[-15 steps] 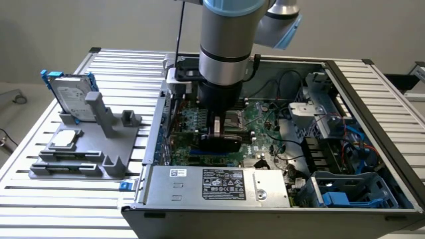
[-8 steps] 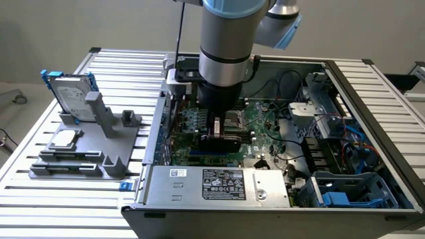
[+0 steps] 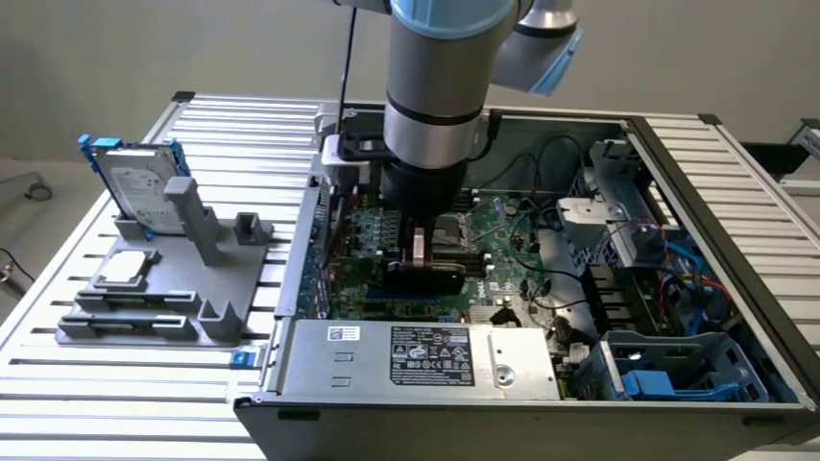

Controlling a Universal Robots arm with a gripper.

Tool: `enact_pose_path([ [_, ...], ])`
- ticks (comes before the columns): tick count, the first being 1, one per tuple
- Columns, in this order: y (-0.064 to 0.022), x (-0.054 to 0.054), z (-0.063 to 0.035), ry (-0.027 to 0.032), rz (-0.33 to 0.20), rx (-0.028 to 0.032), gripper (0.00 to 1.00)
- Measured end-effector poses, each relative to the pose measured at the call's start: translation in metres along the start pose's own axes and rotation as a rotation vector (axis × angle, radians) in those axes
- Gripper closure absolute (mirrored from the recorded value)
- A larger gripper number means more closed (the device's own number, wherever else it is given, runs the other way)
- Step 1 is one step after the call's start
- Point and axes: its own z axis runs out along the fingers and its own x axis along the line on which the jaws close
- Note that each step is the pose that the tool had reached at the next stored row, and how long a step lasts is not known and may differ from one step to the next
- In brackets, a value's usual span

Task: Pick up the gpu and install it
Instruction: 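Insert the gpu into the slot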

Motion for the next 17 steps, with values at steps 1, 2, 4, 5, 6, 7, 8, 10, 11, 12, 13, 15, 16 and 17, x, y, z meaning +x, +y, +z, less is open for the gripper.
enact_pose_path([
  [1, 0.0, 0.0, 0.0004, -0.0001, 0.0, -0.0001, 0.73],
  [2, -0.0001, 0.0, 0.0007, -0.0002, -0.001, -0.0002, 0.73],
  [4, 0.0, 0.0001, 0.0015, -0.0007, -0.002, -0.0004, 0.73],
  [5, -0.0001, 0.0001, 0.0019, -0.0011, -0.002, -0.0004, 0.73],
  [6, -0.0001, 0.0001, 0.0023, -0.0013, -0.002, -0.0005, 0.73],
  [7, -0.0001, 0.0001, 0.0025, -0.0016, -0.003, -0.0005, 0.73],
  [8, -0.0001, 0.0001, 0.0025, -0.0017, -0.003, -0.0005, 0.73],
  [10, -0.0001, 0.0001, 0.0027, -0.0023, -0.003, -0.0004, 0.73],
  [11, -0.0001, 0.0001, 0.0028, -0.0024, -0.003, -0.0005, 0.73],
  [12, -0.0001, 0.0001, 0.0029, -0.0024, -0.003, -0.0008, 0.73],
  [13, -0.0002, 0.0001, 0.0031, -0.0025, -0.004, -0.0011, 0.73],
  [15, -0.0002, 0.0001, 0.0035, -0.0026, -0.004, -0.0018, 0.73],
  [16, -0.0003, 0.0001, 0.0037, -0.0026, -0.004, -0.0023, 0.73],
  [17, -0.0002, 0.0001, 0.0039, -0.0025, -0.005, -0.0031, 0.73],
])
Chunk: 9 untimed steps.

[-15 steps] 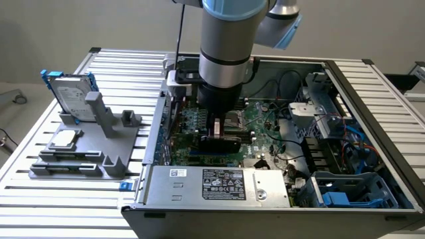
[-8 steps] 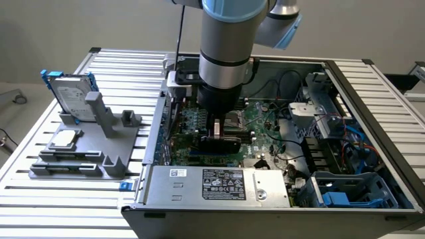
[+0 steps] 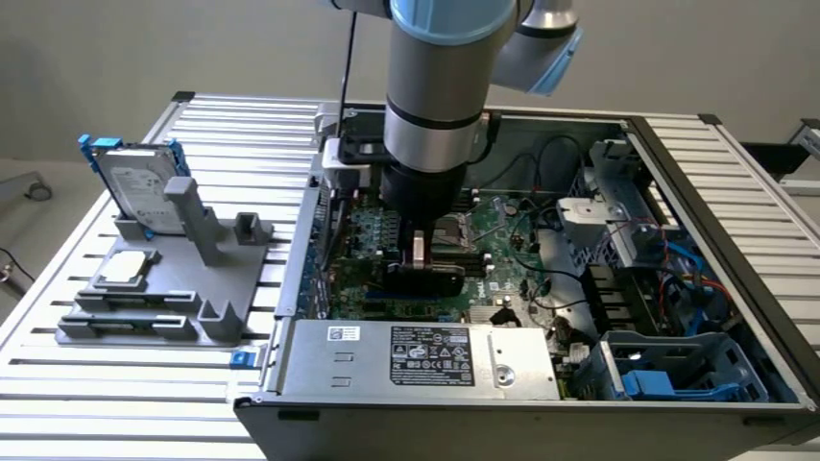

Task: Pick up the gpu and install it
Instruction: 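Insert the gpu into the slot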

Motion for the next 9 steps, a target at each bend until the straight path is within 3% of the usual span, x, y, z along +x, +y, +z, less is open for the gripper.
enact_pose_path([
  [4, 0.0001, -0.0001, 0.0005, -0.0008, 0.0, -0.0022, 0.72],
  [7, 0.0001, 0.0, -0.0006, 0.0, -0.001, -0.0048, 0.59],
  [9, 0.0003, -0.0001, -0.0045, -0.0002, -0.001, -0.0069, 0.59],
])
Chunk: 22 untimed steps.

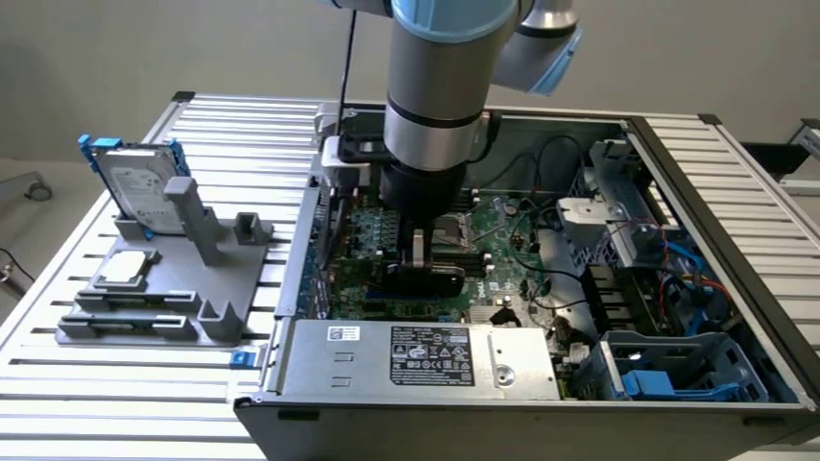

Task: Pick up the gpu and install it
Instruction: 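Insert the gpu into the slot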

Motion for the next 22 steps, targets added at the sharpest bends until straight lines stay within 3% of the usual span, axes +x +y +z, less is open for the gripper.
enact_pose_path([
  [11, 0.0019, -0.001, -0.0336, -0.0004, 0.0, -0.0103, 0.59],
  [14, 0.0023, -0.001, -0.0394, -0.0006, 0.0, -0.0117, 0.68],
  [17, 0.0023, -0.001, -0.04, -0.0014, 0.0, -0.0118, 0.86],
  [22, 0.0023, -0.001, -0.0402, -0.0011, 0.0, -0.0119, 0.89],
])
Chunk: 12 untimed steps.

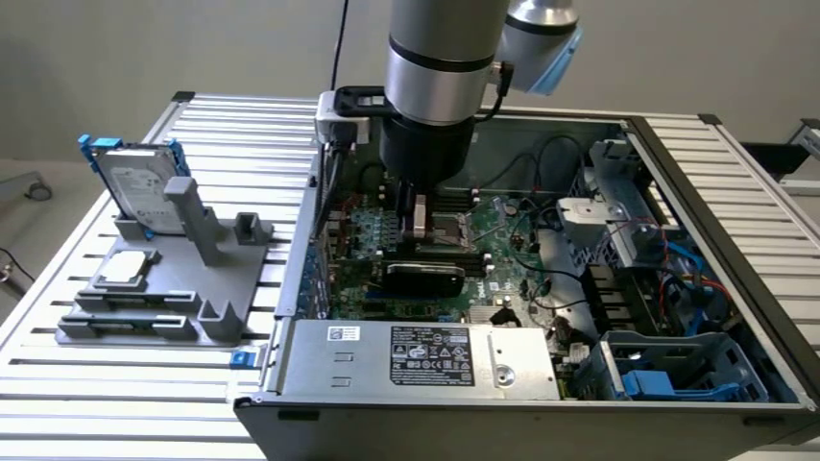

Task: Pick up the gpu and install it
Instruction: 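Insert the gpu into the slot, then press down on the gpu until it lock into place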

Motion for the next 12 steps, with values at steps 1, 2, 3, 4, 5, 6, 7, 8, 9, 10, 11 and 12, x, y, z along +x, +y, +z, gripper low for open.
enact_pose_path([
  [1, 0.0, 0.0, 0.0, 0.0, 0.0, 0.0, 0.89],
  [2, 0.0, 0.0, 0.0, 0.0, 0.0, 0.0, 0.89],
  [3, 0.0, 0.0, 0.0, 0.0, 0.0, 0.0, 0.89],
  [4, 0.0, 0.0, 0.0, 0.0, 0.0, 0.0, 0.89],
  [5, 0.0, 0.0, 0.0, -0.0001, 0.0, 0.0, 0.89],
  [6, 0.0, 0.0, 0.0, 0.0, 0.0, 0.0, 0.89],
  [7, 0.0, 0.0, 0.0, -0.0001, 0.0, 0.0, 0.89],
  [8, 0.0, 0.0, 0.0, -0.0001, 0.0, 0.0, 0.89],
  [9, 0.0, 0.0, 0.0, 0.0, 0.0, 0.0, 0.89],
  [10, 0.0, 0.0, 0.0, 0.0, 0.0, 0.0, 0.89],
  [11, 0.0, 0.0, 0.0, 0.0, 0.0, 0.0, 0.89],
  [12, 0.0, 0.0, 0.0, 0.0, 0.0, 0.0, 0.89],
])
